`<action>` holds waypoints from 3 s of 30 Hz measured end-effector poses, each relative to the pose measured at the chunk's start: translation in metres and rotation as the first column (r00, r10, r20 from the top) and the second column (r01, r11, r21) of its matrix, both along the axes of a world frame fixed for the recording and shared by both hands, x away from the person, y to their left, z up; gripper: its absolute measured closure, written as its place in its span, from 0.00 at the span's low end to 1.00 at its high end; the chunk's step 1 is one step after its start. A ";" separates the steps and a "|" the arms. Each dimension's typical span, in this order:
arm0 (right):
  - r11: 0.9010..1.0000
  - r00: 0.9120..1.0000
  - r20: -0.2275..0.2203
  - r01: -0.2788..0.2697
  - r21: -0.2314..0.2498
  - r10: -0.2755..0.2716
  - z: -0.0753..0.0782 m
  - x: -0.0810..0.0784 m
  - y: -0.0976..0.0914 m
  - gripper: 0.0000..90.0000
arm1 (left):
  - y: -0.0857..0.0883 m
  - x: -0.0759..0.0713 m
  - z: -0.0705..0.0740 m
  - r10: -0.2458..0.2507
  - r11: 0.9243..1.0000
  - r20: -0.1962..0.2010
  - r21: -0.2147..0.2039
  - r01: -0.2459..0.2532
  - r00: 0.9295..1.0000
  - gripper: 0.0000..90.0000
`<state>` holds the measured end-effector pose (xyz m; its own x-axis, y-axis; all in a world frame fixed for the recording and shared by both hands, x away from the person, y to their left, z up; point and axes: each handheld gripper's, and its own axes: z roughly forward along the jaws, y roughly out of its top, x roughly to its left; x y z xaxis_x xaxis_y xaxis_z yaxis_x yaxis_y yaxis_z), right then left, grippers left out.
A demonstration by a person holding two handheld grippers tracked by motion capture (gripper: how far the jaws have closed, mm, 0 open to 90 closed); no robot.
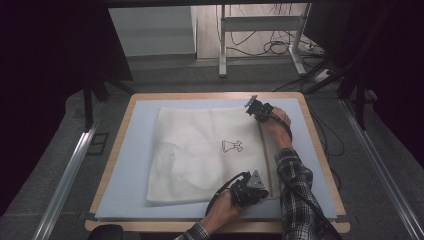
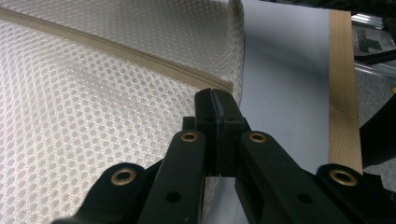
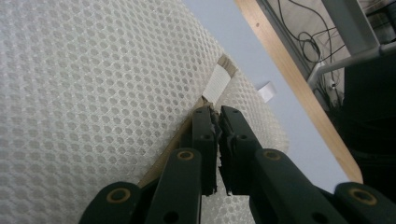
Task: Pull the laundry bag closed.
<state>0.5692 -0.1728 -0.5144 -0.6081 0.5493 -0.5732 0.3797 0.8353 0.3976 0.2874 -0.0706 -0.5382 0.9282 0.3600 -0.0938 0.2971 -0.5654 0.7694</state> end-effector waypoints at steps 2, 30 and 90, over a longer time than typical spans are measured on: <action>1.000 1.000 0.000 0.011 0.017 -0.011 0.001 -0.002 0.000 0.92 | 0.000 0.001 0.000 0.000 1.000 -0.005 -0.001 0.000 1.000 1.00; 0.948 0.997 -0.083 0.024 0.317 0.003 0.022 -0.037 -0.019 0.51 | 0.034 0.017 0.024 0.014 1.000 -0.046 0.021 -0.014 0.999 0.43; 0.847 0.963 -0.224 -0.006 0.532 0.148 0.037 -0.133 -0.031 0.01 | 0.138 -0.013 0.029 0.203 0.971 0.063 0.113 -0.209 0.977 0.01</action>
<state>0.4360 -0.2040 -0.4772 -0.7428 0.6684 -0.0390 0.4678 0.5597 0.6840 0.2746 0.0670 -0.5095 0.8351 0.5501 0.0058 0.3796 -0.5838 0.7177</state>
